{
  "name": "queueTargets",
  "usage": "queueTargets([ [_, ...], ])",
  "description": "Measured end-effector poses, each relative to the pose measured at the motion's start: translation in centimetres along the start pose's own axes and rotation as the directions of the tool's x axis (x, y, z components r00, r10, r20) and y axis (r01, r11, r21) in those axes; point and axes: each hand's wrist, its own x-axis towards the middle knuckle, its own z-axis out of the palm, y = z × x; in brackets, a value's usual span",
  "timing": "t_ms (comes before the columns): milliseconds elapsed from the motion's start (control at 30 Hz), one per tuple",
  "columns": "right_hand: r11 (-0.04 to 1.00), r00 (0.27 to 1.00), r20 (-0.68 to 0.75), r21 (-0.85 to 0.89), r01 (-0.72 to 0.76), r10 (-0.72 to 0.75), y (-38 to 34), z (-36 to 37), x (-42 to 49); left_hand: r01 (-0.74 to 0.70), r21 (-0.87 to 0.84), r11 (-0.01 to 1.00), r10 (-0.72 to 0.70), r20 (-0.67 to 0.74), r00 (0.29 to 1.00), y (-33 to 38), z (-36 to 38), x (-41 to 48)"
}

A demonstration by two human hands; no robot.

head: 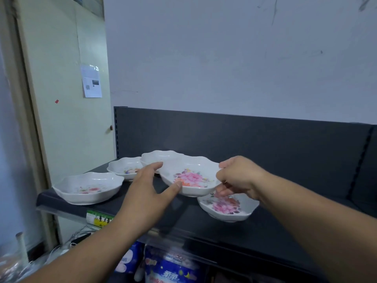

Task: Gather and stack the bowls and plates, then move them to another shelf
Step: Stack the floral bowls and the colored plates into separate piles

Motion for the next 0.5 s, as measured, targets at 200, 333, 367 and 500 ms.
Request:
queueTargets([
  [200, 0.992, 0.997, -0.067, -0.118, -0.048, 0.040, 2.6, -5.1, 0.0, -0.015, -0.035, 0.999, 0.018, 0.093, 0.996, 2.2, 3.9, -0.4],
  [333, 0.986, 0.993, -0.089, -0.143, -0.086, 0.074, 4.7, -6.3, 0.3, 0.010, 0.002, 1.000, -0.010, 0.153, 0.988, 2.7, 6.1, -0.6],
  [367, 0.984, 0.993, -0.090, -0.150, -0.091, 0.078, 5.3, -6.5, 0.4, 0.020, 0.011, 1.000, -0.021, 0.167, 0.986, 2.9, 6.5, -0.7],
  [500, 0.984, 0.993, -0.080, -0.145, -0.100, 0.089, 6.7, -6.6, 1.0, 0.063, 0.041, 0.997, -0.070, 0.224, 0.972, 3.2, 8.0, -0.6],
])
